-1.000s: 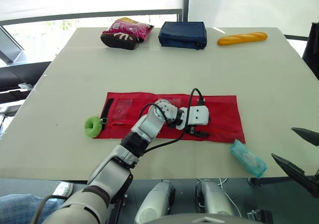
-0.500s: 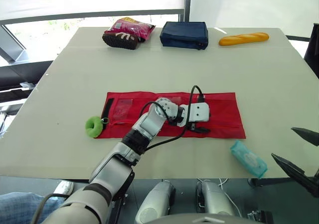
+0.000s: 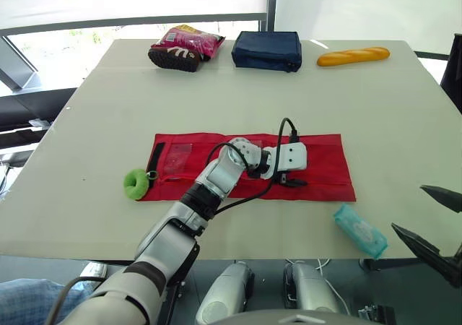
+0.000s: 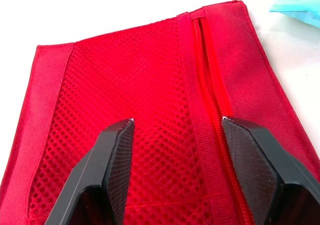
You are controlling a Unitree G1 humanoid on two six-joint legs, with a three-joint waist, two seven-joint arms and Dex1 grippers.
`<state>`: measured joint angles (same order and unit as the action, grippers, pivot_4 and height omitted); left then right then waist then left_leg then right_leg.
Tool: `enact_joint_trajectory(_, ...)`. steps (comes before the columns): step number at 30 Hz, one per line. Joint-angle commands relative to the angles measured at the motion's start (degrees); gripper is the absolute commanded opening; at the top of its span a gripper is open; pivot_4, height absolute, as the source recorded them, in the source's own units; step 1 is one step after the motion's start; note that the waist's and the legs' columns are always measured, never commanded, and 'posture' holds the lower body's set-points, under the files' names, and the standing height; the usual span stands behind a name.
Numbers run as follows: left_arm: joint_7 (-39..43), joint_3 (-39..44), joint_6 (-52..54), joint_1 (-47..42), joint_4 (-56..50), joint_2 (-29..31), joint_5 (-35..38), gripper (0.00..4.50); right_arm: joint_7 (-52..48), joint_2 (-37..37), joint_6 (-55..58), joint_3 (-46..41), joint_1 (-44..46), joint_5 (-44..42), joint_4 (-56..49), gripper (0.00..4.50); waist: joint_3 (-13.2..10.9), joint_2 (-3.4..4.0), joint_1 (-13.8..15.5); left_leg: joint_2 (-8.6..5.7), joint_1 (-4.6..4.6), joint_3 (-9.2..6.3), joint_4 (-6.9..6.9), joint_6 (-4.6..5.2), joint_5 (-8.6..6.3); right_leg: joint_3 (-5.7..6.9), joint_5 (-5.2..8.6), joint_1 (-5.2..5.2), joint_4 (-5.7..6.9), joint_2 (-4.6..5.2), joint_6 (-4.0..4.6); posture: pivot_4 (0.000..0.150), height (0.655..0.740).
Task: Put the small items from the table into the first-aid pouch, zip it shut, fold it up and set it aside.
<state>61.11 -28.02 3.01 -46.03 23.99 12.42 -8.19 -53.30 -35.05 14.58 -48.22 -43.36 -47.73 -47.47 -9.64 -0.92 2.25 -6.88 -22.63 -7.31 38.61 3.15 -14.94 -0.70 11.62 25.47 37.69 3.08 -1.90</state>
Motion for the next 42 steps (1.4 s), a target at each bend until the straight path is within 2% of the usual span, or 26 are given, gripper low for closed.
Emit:
enact_joint_trajectory(1,-0.1,-2.1,-2.7,-0.7,0.9,0.9,-3.0,2.97,0.3,0.2,-1.0,-1.8,-0.5,-0.9,-1.9,4.50,0.0,0.00,0.0,0.00,0.00,0.00,0.00,0.01,0.00,0.00,0.00,0.00,0.00,0.00,0.00,0.150,0.7293)
enact_joint_trajectory(10,1.7,-6.3,-2.3,0.6,1.2,2.5,-6.7,2.97,0.3,0.4,-1.2,-1.6,-0.6,-0.8,-2.0,4.50,0.2,0.00,0.0,0.00,0.02,-0.01,0.00,0.01,-0.01,0.00,0.00,-0.02,0.00,0.00,-0.01,0.150,0.7293)
enact_joint_trajectory(12,1.5,-6.9,-2.3,0.6,1.4,2.8,-7.7,2.43,0.4,0.5,-1.2,-1.5,-0.7,-0.8,-2.1,4.50,0.3,0.02,0.0,0.01,0.06,0.00,-0.01,0.02,-0.02,0.00,0.01,-0.05,-0.02,0.00,-0.01,0.150,0.7293)
enact_joint_trajectory(15,1.0,-7.7,-2.9,0.7,1.7,3.3,-8.8,1.10,0.5,0.6,-1.1,-1.4,-0.6,-0.8,-2.2,4.50,0.3,0.01,0.0,0.01,0.28,-0.02,-0.04,0.16,-0.10,0.02,0.03,-0.28,-0.08,0.00,-0.04,0.150,0.7293)
enact_joint_trajectory(17,1.0,-7.7,-2.4,1.0,1.6,3.2,-8.6,0.02,0.5,0.6,-1.1,-1.2,-0.5,-0.8,-2.2,4.50,0.3,0.03,0.0,0.02,0.72,-0.03,-0.13,0.28,-0.19,0.02,0.10,-0.75,-0.20,0.00,-0.13,0.150,0.7293)
enact_joint_trajectory(23,3.0,-6.5,1.8,2.1,0.9,2.8,-5.9,0.02,0.4,0.1,-0.9,-0.9,0.1,-0.7,-1.7,4.50,0.5,0.06,-0.1,0.04,0.89,-0.04,-0.18,0.36,-0.24,0.03,0.19,-0.95,-0.30,0.00,-0.28,0.150,0.7293)
enact_joint_trajectory(33,5.1,0.7,12.4,0.6,-1.6,1.7,2.7,0.02,0.5,-0.1,-0.7,0.4,1.1,-0.1,-1.4,4.50,0.5,0.07,-0.2,0.05,0.84,-0.04,-0.20,0.36,-0.24,0.03,0.20,-0.88,-0.31,-0.01,-0.27,0.150,0.7293)
enact_joint_trajectory(39,4.4,3.7,13.6,-1.4,-2.4,1.4,5.3,0.02,0.5,0.0,-0.8,1.3,1.7,0.4,-1.2,4.50,0.5,0.07,-0.1,0.05,0.76,-0.04,-0.20,0.35,-0.24,0.03,0.19,-0.80,-0.33,-0.01,-0.27,0.150,0.7293)
enact_joint_trajectory(42,3.7,4.0,10.9,-2.0,-1.4,1.5,4.8,0.02,0.5,0.2,-1.0,1.7,1.8,0.6,-1.1,4.50,0.5,0.07,0.0,0.05,0.73,-0.04,-0.20,0.35,-0.24,0.04,0.19,-0.79,-0.37,-0.01,-0.28,0.150,0.7293)
